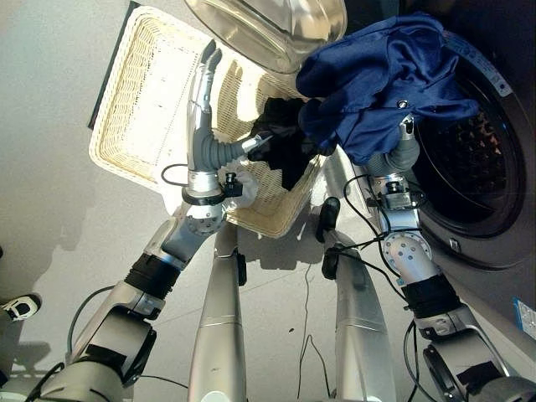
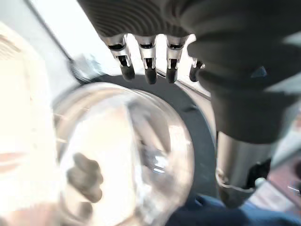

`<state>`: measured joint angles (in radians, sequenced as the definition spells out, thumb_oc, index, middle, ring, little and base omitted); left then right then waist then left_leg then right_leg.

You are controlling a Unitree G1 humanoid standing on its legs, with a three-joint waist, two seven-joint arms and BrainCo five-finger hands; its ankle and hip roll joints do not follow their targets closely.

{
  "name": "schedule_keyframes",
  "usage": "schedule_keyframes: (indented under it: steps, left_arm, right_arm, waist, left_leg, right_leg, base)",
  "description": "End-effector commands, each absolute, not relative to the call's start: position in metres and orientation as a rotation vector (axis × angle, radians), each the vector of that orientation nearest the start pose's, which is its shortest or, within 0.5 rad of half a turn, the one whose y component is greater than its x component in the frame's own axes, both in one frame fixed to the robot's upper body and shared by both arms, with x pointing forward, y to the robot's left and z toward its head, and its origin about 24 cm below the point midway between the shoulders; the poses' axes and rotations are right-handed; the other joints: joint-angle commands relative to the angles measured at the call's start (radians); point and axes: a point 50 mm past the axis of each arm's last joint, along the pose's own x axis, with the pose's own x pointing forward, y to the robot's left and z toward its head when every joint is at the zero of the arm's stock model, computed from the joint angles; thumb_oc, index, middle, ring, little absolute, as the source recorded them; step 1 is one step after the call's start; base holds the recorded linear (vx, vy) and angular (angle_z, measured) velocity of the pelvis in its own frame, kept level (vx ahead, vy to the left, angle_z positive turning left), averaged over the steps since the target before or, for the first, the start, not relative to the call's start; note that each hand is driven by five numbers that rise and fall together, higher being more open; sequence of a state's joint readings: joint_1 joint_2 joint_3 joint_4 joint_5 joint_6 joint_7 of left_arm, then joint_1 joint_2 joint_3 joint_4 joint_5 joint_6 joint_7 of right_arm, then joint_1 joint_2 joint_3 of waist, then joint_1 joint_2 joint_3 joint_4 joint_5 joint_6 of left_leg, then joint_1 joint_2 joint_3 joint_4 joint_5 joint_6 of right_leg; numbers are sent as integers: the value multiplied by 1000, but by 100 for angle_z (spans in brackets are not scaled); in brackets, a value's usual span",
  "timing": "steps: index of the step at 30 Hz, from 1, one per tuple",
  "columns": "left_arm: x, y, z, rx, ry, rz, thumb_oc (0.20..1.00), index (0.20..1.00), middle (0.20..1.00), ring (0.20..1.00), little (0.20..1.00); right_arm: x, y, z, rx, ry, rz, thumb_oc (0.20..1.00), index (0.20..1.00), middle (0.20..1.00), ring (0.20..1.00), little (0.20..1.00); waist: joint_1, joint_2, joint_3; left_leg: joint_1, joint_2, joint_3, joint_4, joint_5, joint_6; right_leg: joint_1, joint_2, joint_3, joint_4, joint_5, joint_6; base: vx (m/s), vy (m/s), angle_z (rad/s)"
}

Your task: Put the clothes into the washing machine.

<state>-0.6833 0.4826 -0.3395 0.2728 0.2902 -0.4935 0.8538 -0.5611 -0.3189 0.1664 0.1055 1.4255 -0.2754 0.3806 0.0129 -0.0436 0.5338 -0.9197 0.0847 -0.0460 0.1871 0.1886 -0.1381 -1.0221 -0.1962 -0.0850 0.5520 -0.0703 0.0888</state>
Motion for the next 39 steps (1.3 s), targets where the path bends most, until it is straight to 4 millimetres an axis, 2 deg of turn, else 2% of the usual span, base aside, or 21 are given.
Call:
schedule_keyframes:
  steps: [1, 4, 7, 14, 19, 21, 22, 24, 26, 27, 29, 30, 31, 33, 34, 36, 39]
  left_arm:
    - [324, 160, 231, 296, -1107, 461, 1000, 1000, 1000, 1000, 1000]
    - [334, 169, 222, 281, -1023, 521, 1000, 1000, 1000, 1000, 1000]
    - [346, 182, 210, 264, -913, 590, 1000, 1000, 1000, 1000, 1000]
    - [360, 200, 206, 269, -801, 662, 1000, 1000, 1000, 1000, 1000]
    - [367, 212, 204, 295, -741, 688, 1000, 1000, 1000, 1000, 1000]
    - [370, 217, 204, 302, -719, 695, 1000, 1000, 1000, 1000, 1000]
    - [371, 221, 205, 313, -706, 697, 1000, 1000, 1000, 1000, 1000]
    - [372, 225, 204, 319, -691, 698, 1000, 1000, 1000, 1000, 1000]
    - [372, 238, 199, 346, -664, 694, 1000, 1000, 1000, 1000, 1000]
    - [371, 240, 198, 353, -661, 693, 1000, 1000, 1000, 1000, 1000]
    - [371, 240, 194, 378, -658, 686, 1000, 1000, 1000, 1000, 1000]
    - [370, 240, 197, 394, -664, 682, 1000, 1000, 1000, 1000, 1000]
    - [370, 240, 198, 399, -666, 682, 1000, 1000, 1000, 1000, 1000]
    - [368, 251, 207, 412, -672, 696, 1000, 1000, 1000, 1000, 1000]
    - [367, 253, 208, 415, -671, 696, 1000, 1000, 1000, 1000, 1000]
    - [368, 260, 217, 433, -667, 685, 1000, 1000, 1000, 1000, 1000]
    - [371, 254, 224, 536, -684, 607, 1000, 1000, 1000, 1000, 1000]
  right_arm:
    - [322, -152, 213, 1032, -671, 664, 200, 200, 200, 200, 200]
    - [332, -153, 201, 1056, -601, 625, 200, 200, 200, 200, 200]
    - [348, -162, 179, 1086, -496, 548, 200, 200, 200, 200, 200]
    - [368, -184, 155, 1119, -380, 388, 200, 200, 200, 200, 200]
    - [376, -205, 143, 1161, -367, 254, 200, 200, 200, 200, 200]
    - [379, -219, 142, 1185, -380, 175, 200, 200, 200, 200, 200]
    - [380, -232, 144, 1211, -407, 95, 200, 200, 200, 200, 200]
    - [381, -256, 151, 1224, -460, -33, 200, 200, 200, 200, 200]
    - [370, -317, 174, 1257, -592, -311, 200, 200, 200, 200, 200]
    - [367, -328, 177, 1276, -626, -373, 200, 200, 200, 200, 200]
    - [347, -364, 202, 1246, -810, -578, 200, 200, 200, 200, 200]
    - [336, -375, 231, 1212, -940, -632, 200, 200, 200, 200, 200]
    - [332, -377, 241, 1169, -985, -642, 200, 200, 200, 200, 200]
    - [317, -381, 280, 1118, -1109, -688, 200, 200, 200, 200, 200]
    - [313, -381, 289, 1087, -1140, -667, 1000, 1000, 1000, 1000, 1000]
    - [313, -380, 302, 937, -1102, -563, 1000, 1000, 1000, 1000, 1000]
    - [315, -384, 301, 912, -1061, -518, 1000, 1000, 1000, 1000, 1000]
  waist:
    - [-11, 3, -14]
    - [-13, 7, -14]
    - [-17, 16, -14]
    - [-20, 22, -14]
    - [-22, 26, -14]
    - [-23, 26, -14]
    - [-21, 28, -14]
    - [-18, 31, -14]
    - [-13, 34, -14]
    - [-11, 34, -14]
    - [-6, 31, -14]
    - [-1, 29, -14]
    - [-1, 28, -14]
    - [-10, 13, -14]
    - [-13, 9, -14]
    - [-22, -5, -14]
    - [-22, -15, -14]
  left_leg:
    - [-9, -64, -8, 89, -83, 54]
    - [-7, -62, -2, 89, -79, 51]
    - [-7, -57, 6, 84, -73, 46]
    - [-8, -44, 19, 77, -65, 39]
    - [-11, -39, 26, 76, -65, 36]
    - [-12, -35, 28, 75, -66, 35]
    - [-15, -33, 28, 77, -68, 34]
    - [-15, -29, 29, 79, -69, 31]
    - [-13, -26, 21, 92, -82, 28]
    - [-14, -26, 19, 95, -86, 29]
    - [-19, -23, 10, 96, -91, 32]
    - [-24, -20, 7, 94, -95, 32]
    - [-26, -19, 7, 92, -93, 32]
    - [-35, -17, -2, 91, -96, 30]
    - [-34, -13, -2, 87, -95, 30]
    - [-28, -14, -6, 88, -94, 31]
    - [-30, -18, -12, 77, -85, 35]
  right_leg:
    - [75, 56, -40, -228, 194, 38]
    - [75, 57, -38, -228, 193, 37]
    - [73, 59, -34, -230, 192, 33]
    - [72, 64, -29, -233, 188, 24]
    - [69, 66, -28, -233, 184, 19]
    - [67, 68, -25, -232, 182, 17]
    - [65, 68, -25, -229, 178, 16]
    - [66, 67, -26, -226, 175, 16]
    - [70, 68, -25, -218, 168, 16]
    - [71, 69, -24, -219, 168, 16]
    - [73, 71, -28, -222, 171, 18]
    - [71, 73, -33, -225, 173, 20]
    - [69, 73, -36, -226, 175, 21]
    - [62, 77, -32, -242, 188, 25]
    - [64, 77, -35, -244, 190, 27]
    - [69, 83, -32, -245, 192, 26]
    - [69, 81, -36, -254, 200, 26]
  base:
    - [-4, 40, 0]
    - [-5, 51, 0]
    - [-8, 61, -1]
    - [-7, 43, -5]
    - [-5, 16, -4]
    - [0, 0, 0]
    - [9, -25, -5]
    - [13, -35, -9]
    - [22, -77, -6]
    - [19, -103, -1]
    - [18, -145, 0]
    - [10, -139, -2]
    - [-6, -95, -2]
    - [-18, -48, -2]
    - [-4, -33, -5]
    - [-19, -1, -6]
    - [6, -11, -1]
